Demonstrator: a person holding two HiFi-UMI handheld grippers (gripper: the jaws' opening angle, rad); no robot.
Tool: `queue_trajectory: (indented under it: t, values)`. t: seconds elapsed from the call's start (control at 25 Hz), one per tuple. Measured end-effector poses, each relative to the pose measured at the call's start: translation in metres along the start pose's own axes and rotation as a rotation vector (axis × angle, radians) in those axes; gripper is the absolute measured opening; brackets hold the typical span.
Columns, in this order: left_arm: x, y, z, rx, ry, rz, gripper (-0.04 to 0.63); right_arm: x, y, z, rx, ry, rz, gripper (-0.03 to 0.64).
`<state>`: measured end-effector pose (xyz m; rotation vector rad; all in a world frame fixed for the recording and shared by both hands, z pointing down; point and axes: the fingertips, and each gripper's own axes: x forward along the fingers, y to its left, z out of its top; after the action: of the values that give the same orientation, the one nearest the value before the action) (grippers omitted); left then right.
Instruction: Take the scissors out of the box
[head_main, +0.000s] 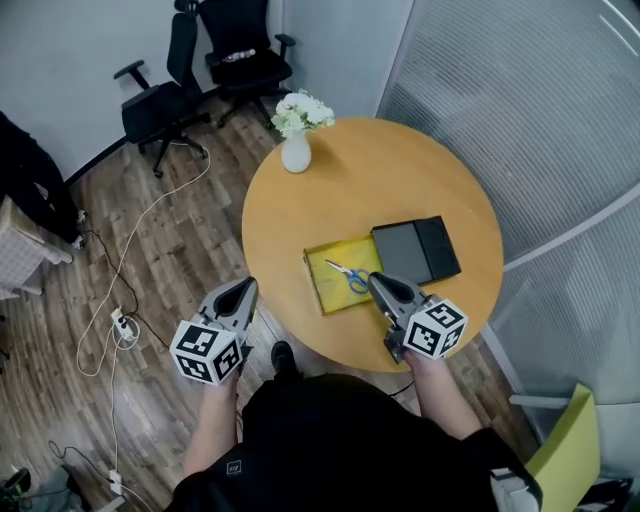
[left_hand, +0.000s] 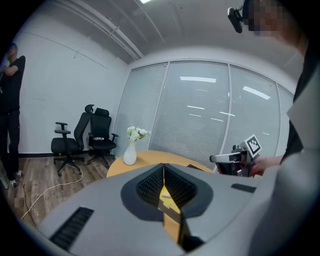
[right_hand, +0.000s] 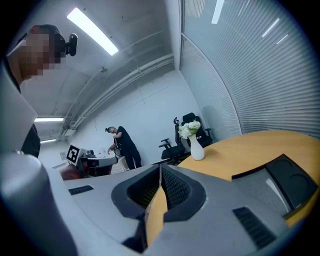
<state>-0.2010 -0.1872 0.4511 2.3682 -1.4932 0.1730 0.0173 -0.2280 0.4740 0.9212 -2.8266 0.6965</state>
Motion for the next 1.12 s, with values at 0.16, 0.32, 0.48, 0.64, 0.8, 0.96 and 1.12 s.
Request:
queue_trajectory:
  t: [0.16,0.32,0.48,0.64,0.8,0.96,1.12]
  values:
    - [0.021,0.037,0.002,0.000,0.025,-0.034,0.015,0.027,-0.008,0.008,0.004,0.019,-0.069,0.038]
    - [0.044,0.060,0.007,0.068,0.067,-0.065,0.015,0.048,-0.009,0.024,-0.010,0.017,-0.116,0.038]
    - [0.073,0.058,0.014,0.088,0.082,-0.145,0.014,0.056,-0.015,0.030,-0.037,0.029,-0.154,0.038]
    - [0.098,0.043,0.019,0.088,0.087,-0.185,0.014,0.048,-0.030,0.029,-0.053,0.043,-0.174,0.038]
    - [0.114,0.024,0.021,0.078,0.087,-0.197,0.015,0.039,-0.049,0.028,-0.079,0.058,-0.172,0.038]
    - [0.125,-0.003,0.018,0.069,0.104,-0.210,0.015,0.032,-0.072,0.019,-0.106,0.118,-0.162,0.038]
    - [0.132,-0.017,0.016,0.082,0.122,-0.206,0.015,0.033,-0.095,-0.002,-0.134,0.221,-0.146,0.040]
